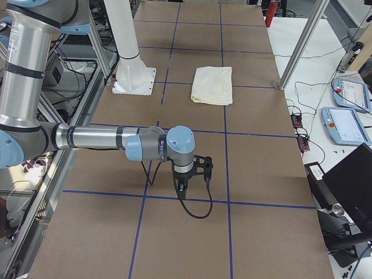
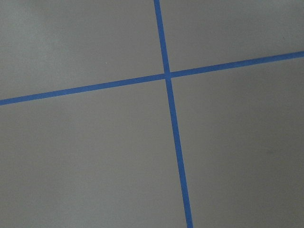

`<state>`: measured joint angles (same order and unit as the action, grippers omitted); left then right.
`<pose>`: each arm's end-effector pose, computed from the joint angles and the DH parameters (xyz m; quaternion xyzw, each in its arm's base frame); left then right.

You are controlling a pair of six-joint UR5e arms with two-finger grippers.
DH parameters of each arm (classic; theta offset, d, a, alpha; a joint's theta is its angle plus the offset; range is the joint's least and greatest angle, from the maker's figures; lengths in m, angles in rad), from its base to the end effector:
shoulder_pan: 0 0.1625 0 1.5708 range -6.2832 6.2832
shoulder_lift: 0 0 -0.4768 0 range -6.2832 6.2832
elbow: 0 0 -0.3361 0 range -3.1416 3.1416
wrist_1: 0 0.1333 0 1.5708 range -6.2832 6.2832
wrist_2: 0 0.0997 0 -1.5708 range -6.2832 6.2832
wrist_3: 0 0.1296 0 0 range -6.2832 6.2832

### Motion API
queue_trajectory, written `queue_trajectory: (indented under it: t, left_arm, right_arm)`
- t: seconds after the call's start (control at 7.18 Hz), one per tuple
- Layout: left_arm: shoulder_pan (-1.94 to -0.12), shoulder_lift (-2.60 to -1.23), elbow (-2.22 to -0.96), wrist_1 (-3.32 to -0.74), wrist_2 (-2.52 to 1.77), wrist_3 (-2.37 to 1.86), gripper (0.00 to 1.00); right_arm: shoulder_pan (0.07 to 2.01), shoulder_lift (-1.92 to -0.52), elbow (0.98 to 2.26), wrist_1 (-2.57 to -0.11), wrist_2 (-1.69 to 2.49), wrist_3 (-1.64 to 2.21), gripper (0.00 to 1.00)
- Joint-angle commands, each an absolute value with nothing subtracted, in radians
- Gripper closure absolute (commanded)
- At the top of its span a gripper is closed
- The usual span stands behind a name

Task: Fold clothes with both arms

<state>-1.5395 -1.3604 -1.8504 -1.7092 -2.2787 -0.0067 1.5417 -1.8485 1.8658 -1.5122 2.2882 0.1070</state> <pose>-0.0379 -0.3549 0.6813 0.0906 0.3465 0.0474 0.9324 0.0390 -0.3134 0.7050 0.0116 -0.3524 0.0231 0.9355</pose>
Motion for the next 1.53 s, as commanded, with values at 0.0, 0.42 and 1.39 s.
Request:
queue_trajectory:
  t: [0.0, 0.42, 1.39]
  left_arm:
    - [-1.534, -1.367, -1.842, -1.706, -2.275, -0.006, 0.00]
    - [-1.534, -1.355, -1.841, -1.703, -2.281, -0.002, 0.00]
    - [-1.534, -1.355, -1.838, -1.704, -2.279, -0.002, 0.00]
  right_arm:
    - [1.542, -1.848, 1.864, -1.514, 2.292, 0.109, 0.00]
    - [1.542, -1.847, 1.861, -1.513, 2.290, 0.109, 0.00]
    - [1.540, -1.829, 1.859, -1.514, 2.296, 0.109, 0.00]
